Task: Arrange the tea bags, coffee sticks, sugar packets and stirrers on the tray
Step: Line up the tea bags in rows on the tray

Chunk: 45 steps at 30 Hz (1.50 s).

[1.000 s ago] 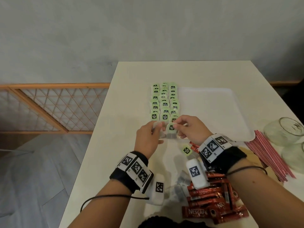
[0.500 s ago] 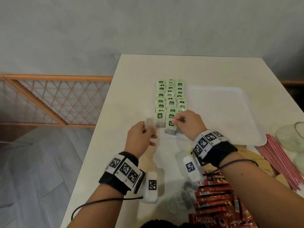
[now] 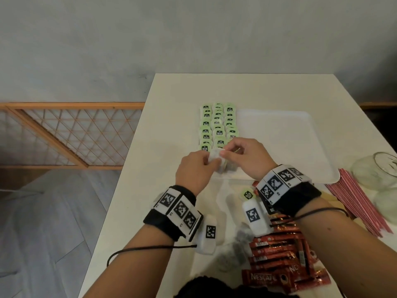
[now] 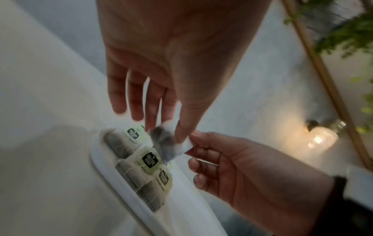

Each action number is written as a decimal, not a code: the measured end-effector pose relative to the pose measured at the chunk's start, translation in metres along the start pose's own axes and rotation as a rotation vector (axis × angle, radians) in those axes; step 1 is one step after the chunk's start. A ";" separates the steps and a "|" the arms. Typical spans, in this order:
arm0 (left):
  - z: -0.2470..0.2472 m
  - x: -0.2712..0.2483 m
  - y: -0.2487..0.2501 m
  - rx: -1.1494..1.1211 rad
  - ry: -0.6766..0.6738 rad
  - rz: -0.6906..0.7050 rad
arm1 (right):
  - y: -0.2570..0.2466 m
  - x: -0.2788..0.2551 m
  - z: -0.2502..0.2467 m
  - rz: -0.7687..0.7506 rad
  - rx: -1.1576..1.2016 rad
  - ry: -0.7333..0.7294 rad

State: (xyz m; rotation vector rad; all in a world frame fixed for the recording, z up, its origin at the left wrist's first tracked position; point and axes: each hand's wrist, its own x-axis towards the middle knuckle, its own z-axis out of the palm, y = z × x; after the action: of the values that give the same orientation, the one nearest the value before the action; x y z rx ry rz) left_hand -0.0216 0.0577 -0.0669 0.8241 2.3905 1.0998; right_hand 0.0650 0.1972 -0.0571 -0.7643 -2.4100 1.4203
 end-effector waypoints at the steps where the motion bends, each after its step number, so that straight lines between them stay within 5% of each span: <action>1: 0.000 -0.001 0.003 0.132 0.070 0.009 | 0.001 0.000 -0.001 0.014 -0.003 0.029; 4: 0.003 -0.009 0.015 0.307 0.184 0.093 | 0.003 -0.002 -0.001 0.052 0.013 0.091; 21: 0.010 -0.008 0.019 0.333 0.167 0.178 | -0.012 -0.011 0.017 0.096 0.211 -0.036; 31: -0.018 0.013 -0.002 0.016 -0.084 0.244 | -0.016 -0.007 0.001 0.088 0.167 -0.119; 45: -0.024 0.045 -0.044 0.045 -0.156 -0.007 | 0.032 0.001 -0.014 0.255 -0.049 0.008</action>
State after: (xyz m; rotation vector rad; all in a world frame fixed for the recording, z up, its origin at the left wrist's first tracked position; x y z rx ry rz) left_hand -0.0844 0.0505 -0.0904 0.8827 2.2937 0.9460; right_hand 0.0805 0.2208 -0.0780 -1.1208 -2.4188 1.4460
